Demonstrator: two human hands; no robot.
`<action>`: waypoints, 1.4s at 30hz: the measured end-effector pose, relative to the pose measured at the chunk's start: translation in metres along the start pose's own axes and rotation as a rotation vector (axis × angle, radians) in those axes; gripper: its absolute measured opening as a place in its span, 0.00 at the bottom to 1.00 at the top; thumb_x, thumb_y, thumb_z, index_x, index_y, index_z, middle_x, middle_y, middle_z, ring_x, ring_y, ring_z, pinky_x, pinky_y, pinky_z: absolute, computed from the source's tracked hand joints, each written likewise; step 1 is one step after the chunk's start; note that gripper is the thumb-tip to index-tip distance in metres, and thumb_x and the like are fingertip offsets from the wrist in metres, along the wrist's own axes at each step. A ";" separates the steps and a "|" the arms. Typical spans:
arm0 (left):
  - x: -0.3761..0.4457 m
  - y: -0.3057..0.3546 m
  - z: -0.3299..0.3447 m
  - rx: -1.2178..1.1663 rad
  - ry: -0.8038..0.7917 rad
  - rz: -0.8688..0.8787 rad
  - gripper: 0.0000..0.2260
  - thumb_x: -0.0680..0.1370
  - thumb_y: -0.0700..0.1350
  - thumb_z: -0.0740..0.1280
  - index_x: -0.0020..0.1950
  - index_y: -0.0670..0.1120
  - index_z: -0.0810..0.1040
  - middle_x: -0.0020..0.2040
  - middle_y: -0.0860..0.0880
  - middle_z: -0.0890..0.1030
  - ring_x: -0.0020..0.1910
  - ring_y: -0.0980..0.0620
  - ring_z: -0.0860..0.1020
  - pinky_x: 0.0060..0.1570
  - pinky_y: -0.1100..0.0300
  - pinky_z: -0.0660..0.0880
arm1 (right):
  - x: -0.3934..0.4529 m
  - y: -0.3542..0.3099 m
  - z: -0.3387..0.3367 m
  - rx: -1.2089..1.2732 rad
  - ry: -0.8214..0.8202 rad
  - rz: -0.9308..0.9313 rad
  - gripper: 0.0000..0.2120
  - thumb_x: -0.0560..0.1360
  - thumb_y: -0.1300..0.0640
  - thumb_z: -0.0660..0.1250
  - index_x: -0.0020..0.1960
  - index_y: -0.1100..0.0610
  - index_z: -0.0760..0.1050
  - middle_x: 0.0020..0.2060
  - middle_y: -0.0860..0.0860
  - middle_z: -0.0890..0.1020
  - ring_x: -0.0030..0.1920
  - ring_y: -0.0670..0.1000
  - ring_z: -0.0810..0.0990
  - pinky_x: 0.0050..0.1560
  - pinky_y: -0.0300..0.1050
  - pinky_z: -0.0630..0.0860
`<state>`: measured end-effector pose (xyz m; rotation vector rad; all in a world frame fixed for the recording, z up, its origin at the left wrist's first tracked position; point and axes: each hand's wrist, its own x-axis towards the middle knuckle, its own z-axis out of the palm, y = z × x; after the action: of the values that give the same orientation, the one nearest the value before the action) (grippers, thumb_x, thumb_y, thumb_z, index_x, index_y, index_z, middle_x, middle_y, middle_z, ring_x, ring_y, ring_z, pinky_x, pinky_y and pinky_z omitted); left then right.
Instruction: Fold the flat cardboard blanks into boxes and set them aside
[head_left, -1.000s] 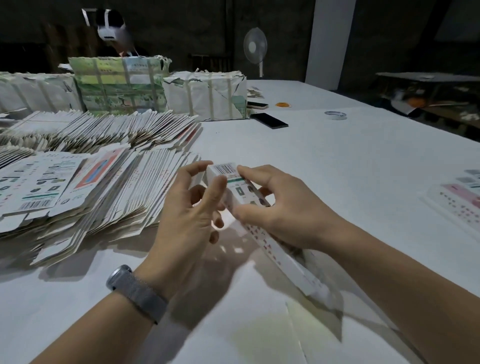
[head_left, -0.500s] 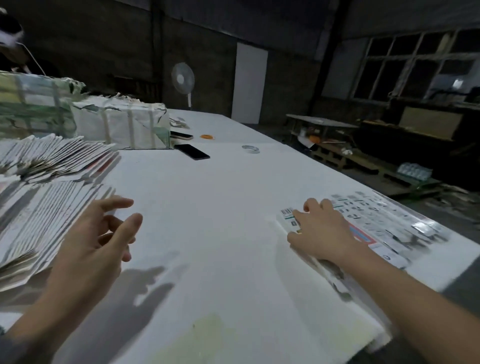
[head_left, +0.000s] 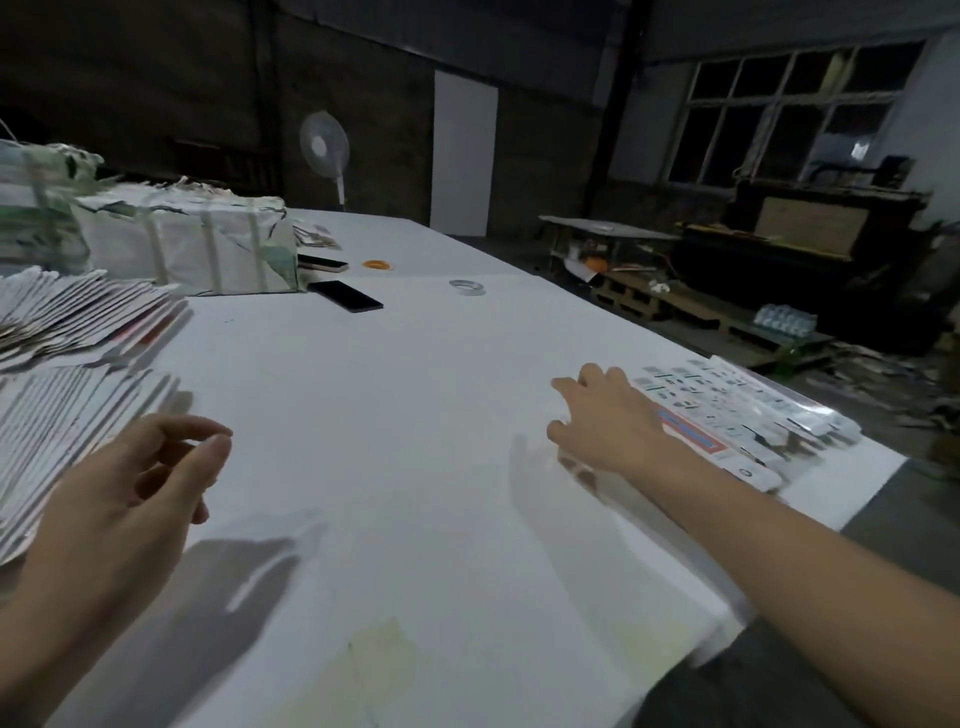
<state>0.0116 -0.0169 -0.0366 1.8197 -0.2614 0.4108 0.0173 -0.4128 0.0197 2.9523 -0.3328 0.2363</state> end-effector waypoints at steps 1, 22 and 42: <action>-0.002 0.004 0.003 0.047 0.019 0.022 0.26 0.71 0.74 0.65 0.57 0.57 0.81 0.35 0.54 0.80 0.29 0.56 0.77 0.22 0.68 0.66 | -0.002 -0.017 -0.003 0.083 0.021 -0.046 0.26 0.79 0.44 0.59 0.76 0.48 0.63 0.66 0.51 0.68 0.68 0.57 0.64 0.58 0.52 0.70; 0.008 0.033 -0.074 1.273 0.063 -0.363 0.24 0.78 0.50 0.66 0.73 0.55 0.63 0.62 0.49 0.79 0.67 0.41 0.72 0.64 0.40 0.65 | -0.068 -0.314 -0.047 1.005 0.032 -0.705 0.13 0.71 0.49 0.62 0.48 0.50 0.84 0.46 0.47 0.85 0.47 0.51 0.80 0.51 0.51 0.79; -0.002 0.063 -0.026 0.109 0.257 0.059 0.17 0.81 0.36 0.60 0.66 0.53 0.73 0.48 0.52 0.82 0.34 0.55 0.83 0.23 0.58 0.75 | -0.046 -0.255 -0.039 1.568 0.043 -0.383 0.05 0.72 0.50 0.69 0.47 0.44 0.75 0.38 0.45 0.80 0.39 0.45 0.80 0.44 0.44 0.79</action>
<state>-0.0178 -0.0104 0.0247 1.8453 -0.1165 0.7054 0.0271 -0.1507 0.0135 4.3289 0.8545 0.7884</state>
